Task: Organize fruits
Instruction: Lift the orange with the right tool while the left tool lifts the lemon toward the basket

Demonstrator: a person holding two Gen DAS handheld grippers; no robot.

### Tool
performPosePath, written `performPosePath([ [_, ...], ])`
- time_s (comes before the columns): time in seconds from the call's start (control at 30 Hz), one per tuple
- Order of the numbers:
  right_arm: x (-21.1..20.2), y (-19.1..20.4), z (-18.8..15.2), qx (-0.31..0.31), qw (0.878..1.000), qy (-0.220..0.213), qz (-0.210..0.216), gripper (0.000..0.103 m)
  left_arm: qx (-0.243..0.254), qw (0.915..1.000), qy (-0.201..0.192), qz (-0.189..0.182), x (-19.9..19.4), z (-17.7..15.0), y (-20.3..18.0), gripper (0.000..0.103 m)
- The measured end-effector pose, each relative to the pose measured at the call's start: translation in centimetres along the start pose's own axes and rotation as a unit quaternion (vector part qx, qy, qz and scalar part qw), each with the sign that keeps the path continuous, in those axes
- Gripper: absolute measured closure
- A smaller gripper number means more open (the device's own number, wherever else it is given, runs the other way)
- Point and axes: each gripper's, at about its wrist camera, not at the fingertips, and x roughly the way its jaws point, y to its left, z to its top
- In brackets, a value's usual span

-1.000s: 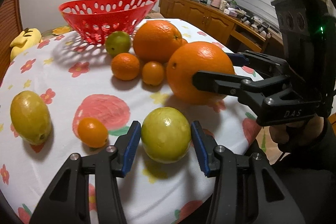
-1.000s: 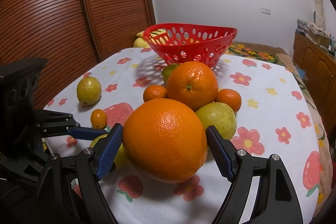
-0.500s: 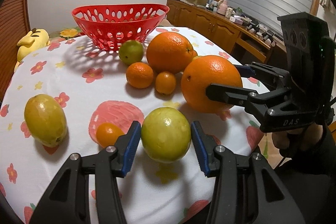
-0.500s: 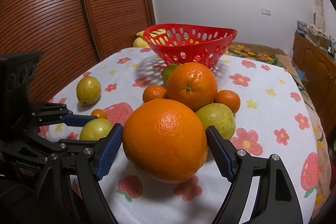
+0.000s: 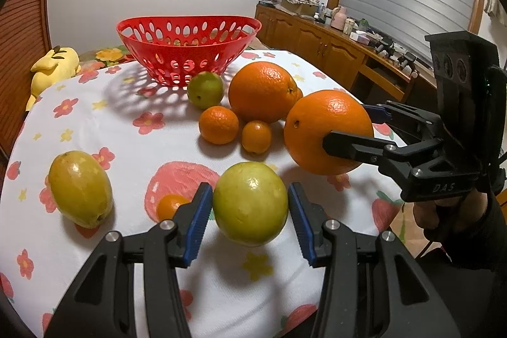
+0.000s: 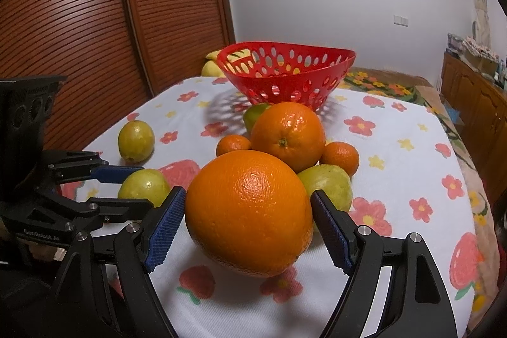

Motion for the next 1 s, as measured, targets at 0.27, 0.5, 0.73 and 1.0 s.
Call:
performPosePath([
  [0.27, -0.5, -0.2, 0.5, -0.002, 1.0, -0.009, -0.002, 0.021, -0.003, 0.9999, -0.011, 0.002, -0.5, 0.5, 0.1, 0.056],
  [0.5, -0.9, -0.4, 1.1, -0.003, 1.0, -0.017, -0.004, 0.021, -0.005, 0.9998, -0.018, 0.002, -0.7, 1.1, 0.4, 0.056],
  [0.73, -1.1, -0.5, 1.8, -0.011, 1.0, -0.023, -0.007, 0.021, -0.004, 0.9995, -0.032, 0.003, -0.9, 2.5, 0.7, 0.056],
  [1.0, -1.4, -1.1, 4.2, -0.025, 0.999, -0.034, -0.003, 0.021, -0.001, 0.9986, -0.053, 0.006, -0.9, 5.5, 2.0, 0.056],
])
